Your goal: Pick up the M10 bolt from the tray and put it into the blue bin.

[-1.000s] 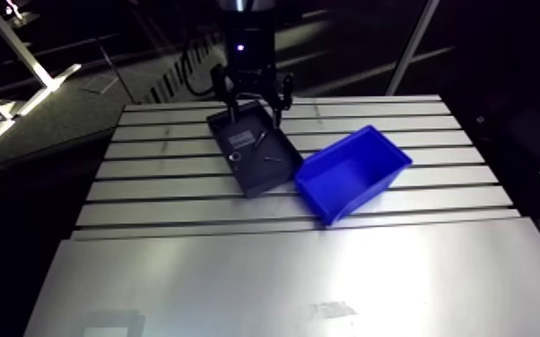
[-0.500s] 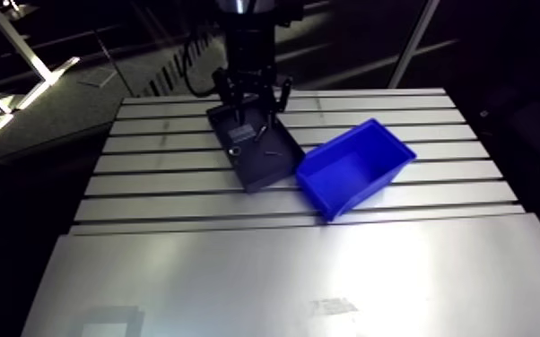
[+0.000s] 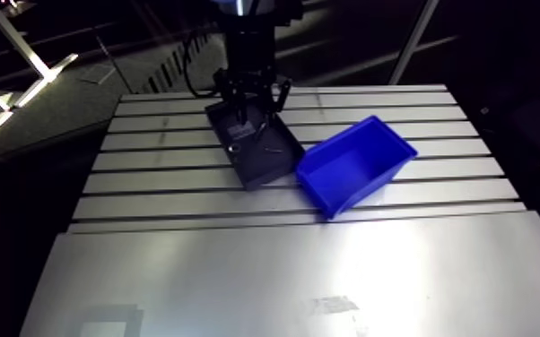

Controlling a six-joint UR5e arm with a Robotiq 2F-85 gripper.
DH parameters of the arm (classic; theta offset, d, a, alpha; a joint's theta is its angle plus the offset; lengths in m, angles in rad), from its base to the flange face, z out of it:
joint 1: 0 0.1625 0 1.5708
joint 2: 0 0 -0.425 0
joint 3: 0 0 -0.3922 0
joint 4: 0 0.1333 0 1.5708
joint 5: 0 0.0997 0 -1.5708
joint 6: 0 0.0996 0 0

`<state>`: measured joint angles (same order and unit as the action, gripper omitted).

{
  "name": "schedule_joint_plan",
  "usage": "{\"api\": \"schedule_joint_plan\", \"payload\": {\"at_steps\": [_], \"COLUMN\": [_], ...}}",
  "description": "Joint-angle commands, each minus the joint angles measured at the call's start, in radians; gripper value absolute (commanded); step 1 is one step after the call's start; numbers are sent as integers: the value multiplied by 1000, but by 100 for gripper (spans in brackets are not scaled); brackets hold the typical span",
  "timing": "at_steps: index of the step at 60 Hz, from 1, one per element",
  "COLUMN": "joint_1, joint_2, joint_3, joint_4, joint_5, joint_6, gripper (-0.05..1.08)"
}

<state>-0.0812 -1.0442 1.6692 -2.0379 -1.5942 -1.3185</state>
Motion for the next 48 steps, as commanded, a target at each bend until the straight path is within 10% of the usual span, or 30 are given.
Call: {"api": "schedule_joint_plan", "payload": {"at_steps": [1, 48], "joint_1": [0, -3], "joint_2": [5, 10], "joint_3": [7, 33], "joint_4": [-16, -73], "joint_5": [0, -8], "joint_6": [3, 15], "gripper": [44, 50]}}
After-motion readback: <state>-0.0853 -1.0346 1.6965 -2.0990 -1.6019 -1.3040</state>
